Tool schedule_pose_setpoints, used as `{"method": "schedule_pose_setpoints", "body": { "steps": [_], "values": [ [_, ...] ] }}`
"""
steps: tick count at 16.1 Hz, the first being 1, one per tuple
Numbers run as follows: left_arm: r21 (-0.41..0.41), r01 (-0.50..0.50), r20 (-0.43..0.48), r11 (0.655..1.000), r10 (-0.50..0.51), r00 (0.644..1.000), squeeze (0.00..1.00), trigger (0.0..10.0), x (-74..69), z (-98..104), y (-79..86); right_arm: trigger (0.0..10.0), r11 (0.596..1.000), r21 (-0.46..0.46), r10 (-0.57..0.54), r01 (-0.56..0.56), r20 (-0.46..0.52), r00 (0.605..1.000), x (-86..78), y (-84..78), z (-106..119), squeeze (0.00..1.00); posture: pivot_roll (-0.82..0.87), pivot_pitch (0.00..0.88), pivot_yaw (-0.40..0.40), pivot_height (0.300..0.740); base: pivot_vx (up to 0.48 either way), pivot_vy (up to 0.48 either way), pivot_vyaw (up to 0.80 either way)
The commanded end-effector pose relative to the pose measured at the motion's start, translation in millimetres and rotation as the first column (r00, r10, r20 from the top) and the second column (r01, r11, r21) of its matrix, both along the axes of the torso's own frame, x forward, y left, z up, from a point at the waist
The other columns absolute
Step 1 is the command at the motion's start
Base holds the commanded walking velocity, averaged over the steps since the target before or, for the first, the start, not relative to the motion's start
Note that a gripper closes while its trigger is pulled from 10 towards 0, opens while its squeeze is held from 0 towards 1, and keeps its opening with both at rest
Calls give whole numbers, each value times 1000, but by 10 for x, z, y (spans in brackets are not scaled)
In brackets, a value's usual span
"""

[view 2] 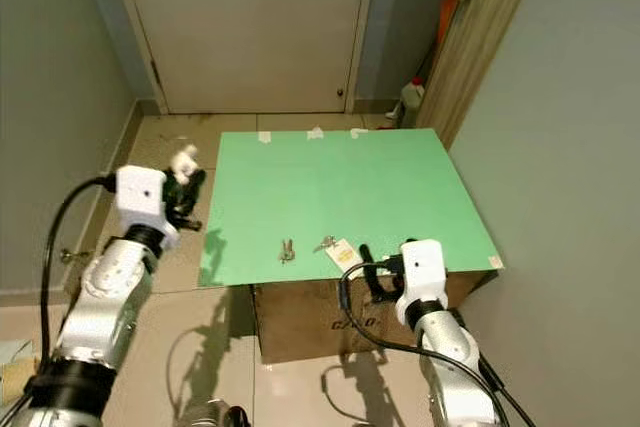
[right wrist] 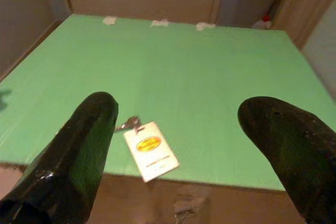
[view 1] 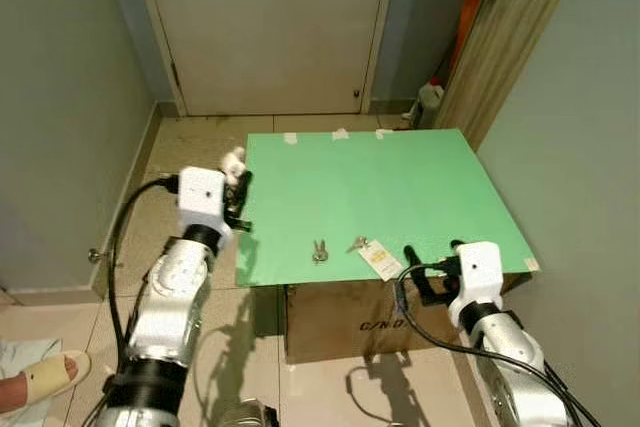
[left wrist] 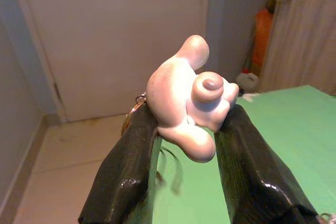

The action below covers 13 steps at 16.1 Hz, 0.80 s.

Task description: Hang keys on a hook

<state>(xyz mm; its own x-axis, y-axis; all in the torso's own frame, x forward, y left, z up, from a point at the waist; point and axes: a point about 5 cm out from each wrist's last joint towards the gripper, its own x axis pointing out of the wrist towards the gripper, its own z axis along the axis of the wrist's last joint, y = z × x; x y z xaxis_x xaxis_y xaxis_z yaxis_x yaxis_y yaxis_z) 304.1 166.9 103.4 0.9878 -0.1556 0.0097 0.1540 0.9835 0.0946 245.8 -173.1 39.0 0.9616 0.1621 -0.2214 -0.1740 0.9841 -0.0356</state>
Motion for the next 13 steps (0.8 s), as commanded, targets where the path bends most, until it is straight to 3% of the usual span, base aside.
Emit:
{"method": "schedule_pose_setpoints", "body": {
  "steps": [1,5,10,13],
  "values": [
    [4,10,7,1000,-10,1000,0,10000,-11,37,-71,10000,1000,3,-25,25,29,999,47,-47,53,0,-65,0,-17,740,0,0,0],
    [-13,-19,-42,1000,18,999,0,10000,34,-50,-154,10000,996,53,-78,75,73,994,155,-85,187,0,-76,0,-20,740,0,0,0],
    [-4,-15,-37,1000,15,999,0,10000,85,-34,-232,10000,994,73,-93,87,89,992,212,-51,248,0,-97,0,-11,740,0,0,0],
    [-1,-7,-30,1000,7,1000,0,10000,98,-28,-281,10000,993,73,-98,92,81,992,198,-50,226,0,-101,0,-9,740,-350,0,0]
  ]
}}
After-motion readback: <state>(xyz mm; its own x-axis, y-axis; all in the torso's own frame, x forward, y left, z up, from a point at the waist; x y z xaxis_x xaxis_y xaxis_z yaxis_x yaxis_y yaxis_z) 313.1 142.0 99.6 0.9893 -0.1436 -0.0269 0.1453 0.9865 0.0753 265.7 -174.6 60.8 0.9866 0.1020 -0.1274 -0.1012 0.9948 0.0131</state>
